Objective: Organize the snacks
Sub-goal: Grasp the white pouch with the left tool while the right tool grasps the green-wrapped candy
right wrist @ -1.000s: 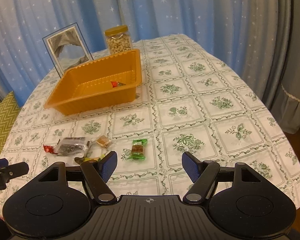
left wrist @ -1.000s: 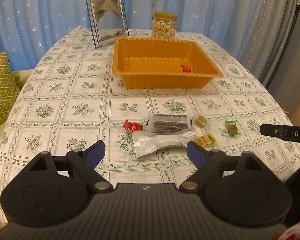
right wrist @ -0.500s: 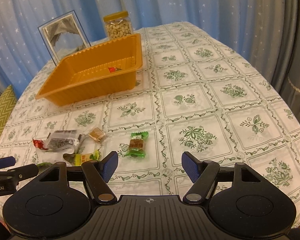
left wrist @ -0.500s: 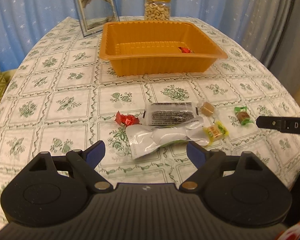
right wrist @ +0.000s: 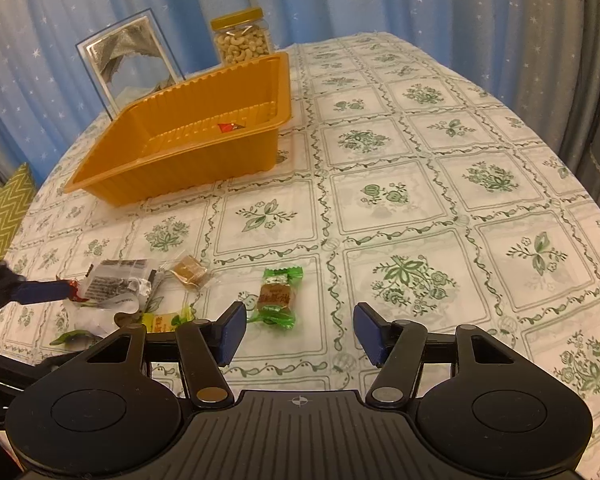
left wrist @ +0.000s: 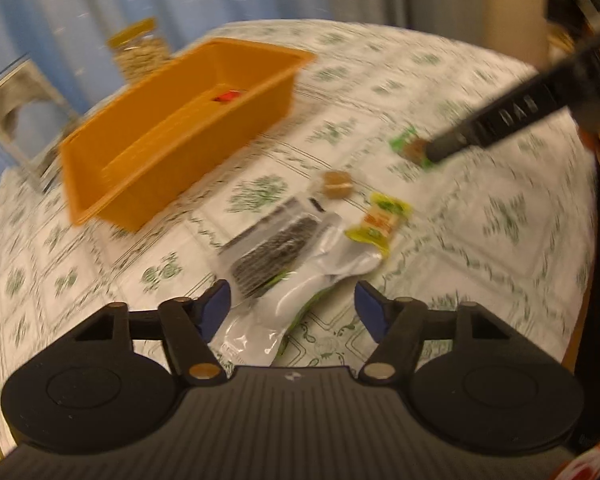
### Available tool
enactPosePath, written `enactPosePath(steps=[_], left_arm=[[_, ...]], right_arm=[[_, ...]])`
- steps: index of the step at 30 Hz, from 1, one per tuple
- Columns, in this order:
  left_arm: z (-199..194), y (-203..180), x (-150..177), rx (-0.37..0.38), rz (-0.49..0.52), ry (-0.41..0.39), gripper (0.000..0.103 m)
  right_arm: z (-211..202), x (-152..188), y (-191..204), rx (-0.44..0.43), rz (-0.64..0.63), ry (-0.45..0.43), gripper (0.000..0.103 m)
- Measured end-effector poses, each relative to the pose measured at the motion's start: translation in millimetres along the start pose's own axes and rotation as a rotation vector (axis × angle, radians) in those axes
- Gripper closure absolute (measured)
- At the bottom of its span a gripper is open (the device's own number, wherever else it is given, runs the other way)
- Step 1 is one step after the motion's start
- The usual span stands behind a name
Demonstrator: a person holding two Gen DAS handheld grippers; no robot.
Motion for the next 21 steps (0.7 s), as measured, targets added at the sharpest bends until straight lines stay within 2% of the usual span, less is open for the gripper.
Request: enactPosePath(steps=[3, 5, 8, 13, 16, 19, 21], left_arm=[[4, -1, 0, 0.012, 0.045, 0.021, 0.046], [7, -1, 2, 0.023, 0.05, 0.049, 0.061], [6, 0, 1, 0.035, 0.008, 0.089, 0.066], [0, -6, -1, 0.077, -0.057, 0.127, 0.067], [1, -9, -3, 0.095, -0.042, 0.125, 0.06], [8, -9, -3, 0.096, -0.067, 0.128, 0.06], [10, -7, -3, 0.097, -0.1, 0.119, 0.06]], right_arm=[[4, -1, 2, -0.002, -0.005, 0.003, 0.043], [7, -2, 4, -0.005, -0.007, 0.005, 0.043], [11, -3, 6, -0.009, -0.011, 0.006, 0.045], [14, -4, 8, -0.012, -0.015, 0.008, 0.046], [15, -3, 8, -0.01, -0.018, 0.011, 0.047], [16, -2, 9, -0.009, -0.024, 0.009, 0.047], [17, -3, 10, -0.007, -0.033, 0.007, 0.052]])
Point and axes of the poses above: each gripper's, at about its wrist camera, not at the fingertips, and z roughly the way its jaws point, y to its left, x to its underside, the point moved 6 cm from there along z, roughly the way its jaws point, and after that the axes turned 7 degrees about -y, right-handed, at the moved point
